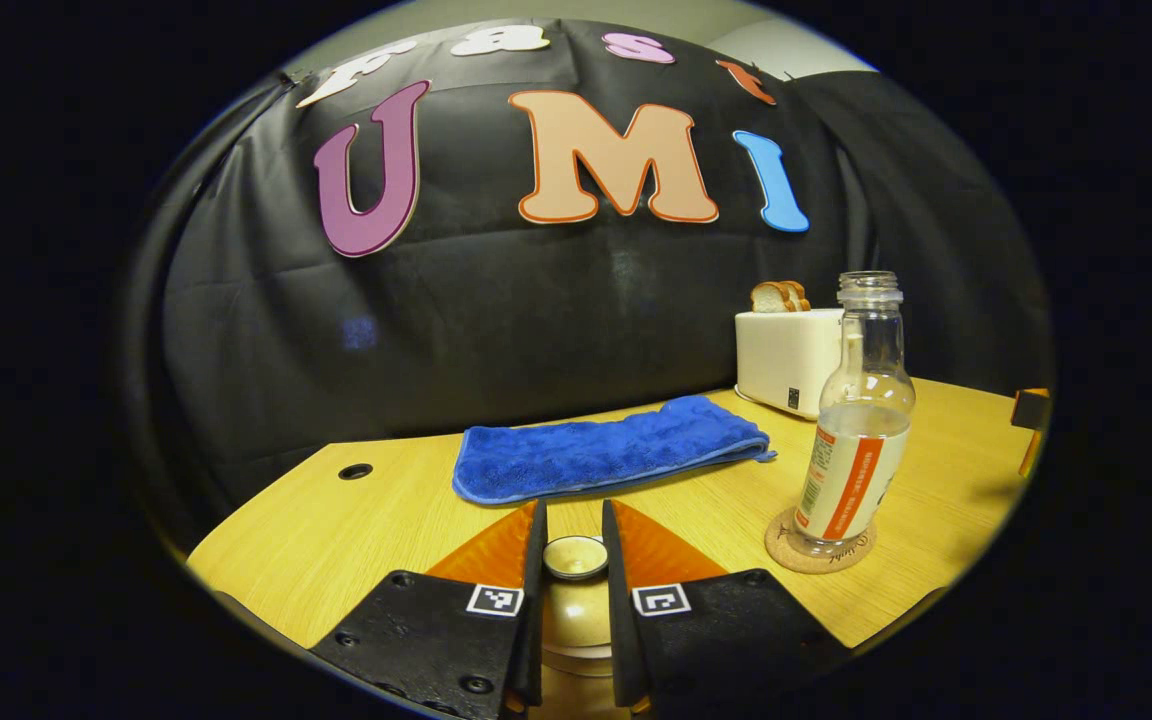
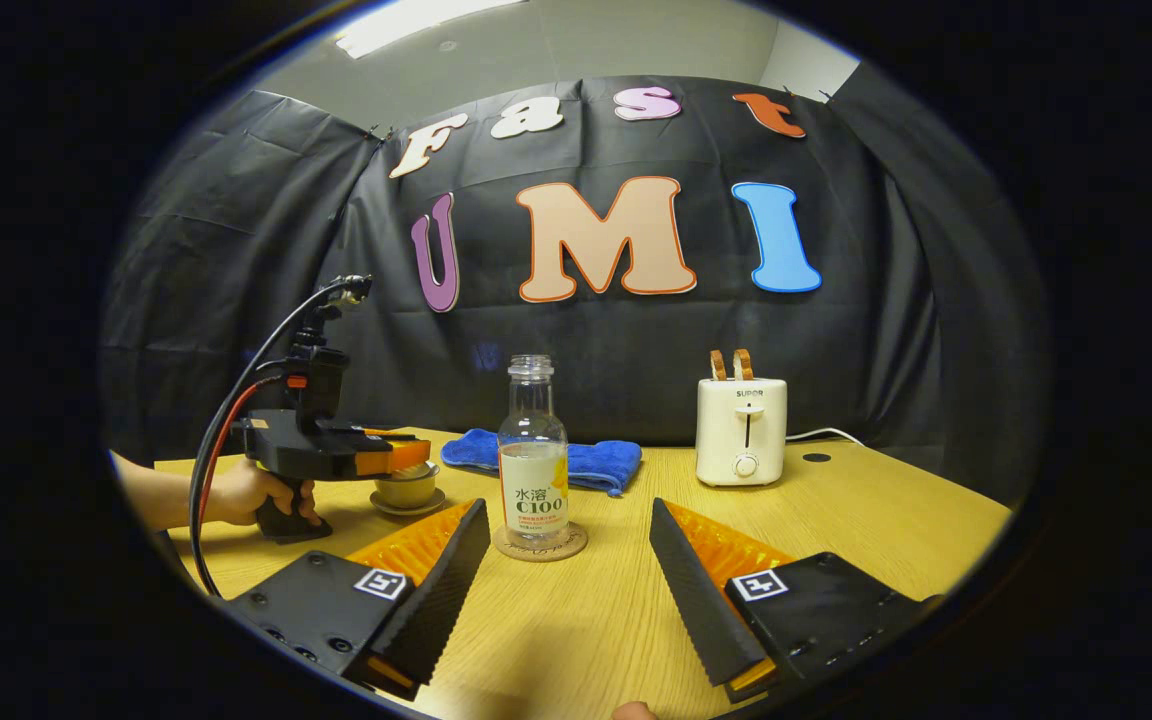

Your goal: Open the teacup lid with one hand, grasp the water bottle and pour water into the teacup with the other hand; after pouring, place the water bottle on the coaster and then close the teacup lid.

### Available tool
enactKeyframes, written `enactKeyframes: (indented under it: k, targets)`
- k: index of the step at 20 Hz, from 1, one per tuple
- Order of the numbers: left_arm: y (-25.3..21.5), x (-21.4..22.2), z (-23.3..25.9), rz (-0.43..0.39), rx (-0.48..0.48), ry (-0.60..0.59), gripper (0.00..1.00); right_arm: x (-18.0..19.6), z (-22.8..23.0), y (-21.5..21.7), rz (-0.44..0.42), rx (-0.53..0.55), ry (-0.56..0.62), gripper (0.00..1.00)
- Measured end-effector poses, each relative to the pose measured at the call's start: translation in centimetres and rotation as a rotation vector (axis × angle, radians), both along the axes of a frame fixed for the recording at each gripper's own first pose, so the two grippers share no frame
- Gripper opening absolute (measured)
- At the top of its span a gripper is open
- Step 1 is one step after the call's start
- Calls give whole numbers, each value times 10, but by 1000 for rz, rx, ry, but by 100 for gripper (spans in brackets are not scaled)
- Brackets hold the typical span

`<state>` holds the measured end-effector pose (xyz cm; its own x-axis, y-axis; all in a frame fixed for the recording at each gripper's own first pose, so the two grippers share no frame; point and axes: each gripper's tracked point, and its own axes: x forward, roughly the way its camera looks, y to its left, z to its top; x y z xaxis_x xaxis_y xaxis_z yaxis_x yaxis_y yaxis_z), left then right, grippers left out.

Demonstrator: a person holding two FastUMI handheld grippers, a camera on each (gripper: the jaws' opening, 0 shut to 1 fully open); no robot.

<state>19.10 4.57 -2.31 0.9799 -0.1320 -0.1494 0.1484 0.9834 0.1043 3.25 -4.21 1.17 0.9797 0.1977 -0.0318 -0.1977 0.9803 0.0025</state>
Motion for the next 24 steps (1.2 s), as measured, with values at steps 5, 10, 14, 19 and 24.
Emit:
enactKeyframes:
  k: [5, 10, 14, 19, 24]
  targets:
    - [-2, -1, -1, -8, 10, 15, 25, 0, -1, 0, 0, 0, -1, 96]
    - [-3, -1, -4, -13, 27, 35, 25, 0, -1, 0, 0, 0, -1, 96]
    - [-3, -2, -4, -18, 25, 33, 26, 0, -1, -1, 0, 0, -1, 96]
    - [-3, -4, 1, -20, 18, 13, 31, 0, -1, 0, 0, 1, -2, 96]
    - [10, -15, 18, 22, -29, -89, 70, 1, -1, 0, 0, 1, -3, 96]
